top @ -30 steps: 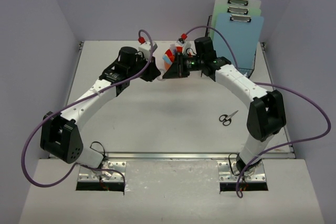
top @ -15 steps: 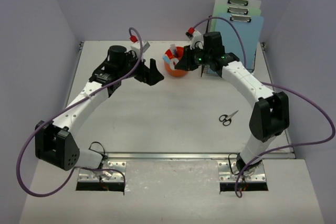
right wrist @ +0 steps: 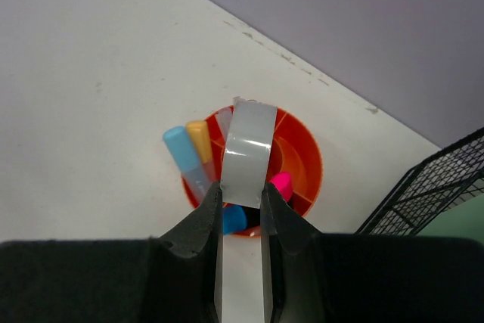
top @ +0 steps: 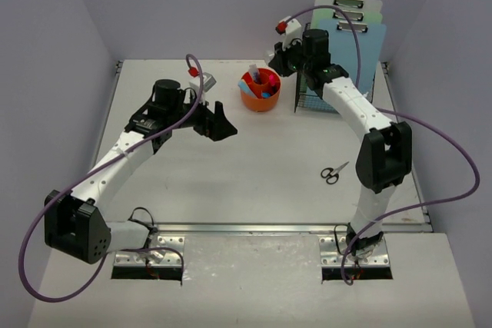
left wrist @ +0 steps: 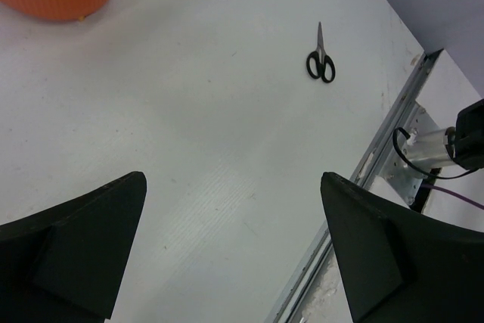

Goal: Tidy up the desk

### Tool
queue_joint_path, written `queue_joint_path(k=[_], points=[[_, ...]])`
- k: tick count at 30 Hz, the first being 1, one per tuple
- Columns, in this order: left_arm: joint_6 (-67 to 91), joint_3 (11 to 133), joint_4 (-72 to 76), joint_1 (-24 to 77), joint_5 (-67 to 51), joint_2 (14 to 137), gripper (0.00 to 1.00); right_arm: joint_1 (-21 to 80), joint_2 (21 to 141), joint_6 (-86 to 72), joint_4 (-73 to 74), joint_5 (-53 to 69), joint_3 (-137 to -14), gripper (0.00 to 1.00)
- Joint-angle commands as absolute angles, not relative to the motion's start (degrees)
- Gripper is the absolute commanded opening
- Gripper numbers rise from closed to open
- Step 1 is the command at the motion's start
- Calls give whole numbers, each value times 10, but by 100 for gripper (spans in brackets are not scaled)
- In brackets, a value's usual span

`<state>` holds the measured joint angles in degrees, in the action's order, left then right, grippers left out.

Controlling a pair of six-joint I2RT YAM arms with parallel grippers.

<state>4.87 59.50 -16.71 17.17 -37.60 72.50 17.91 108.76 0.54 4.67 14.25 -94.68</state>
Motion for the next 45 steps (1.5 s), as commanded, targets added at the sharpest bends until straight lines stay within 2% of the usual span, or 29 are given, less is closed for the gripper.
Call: queue_joint_path(k=[1, 9, 33, 45], points=[[56, 591, -150, 171, -384, 698, 100, 179, 1128, 47, -34, 73, -988, 0], [61, 587, -152, 171, -387, 694, 100, 169, 1174, 102, -49, 136, -987, 0], [66, 592, -156, 171, -390, 704, 100, 139, 1247, 117, -12, 176, -997, 0], [62, 589, -156, 171, -393, 713, 100, 138, 1273, 123, 114, 187, -1045, 0]])
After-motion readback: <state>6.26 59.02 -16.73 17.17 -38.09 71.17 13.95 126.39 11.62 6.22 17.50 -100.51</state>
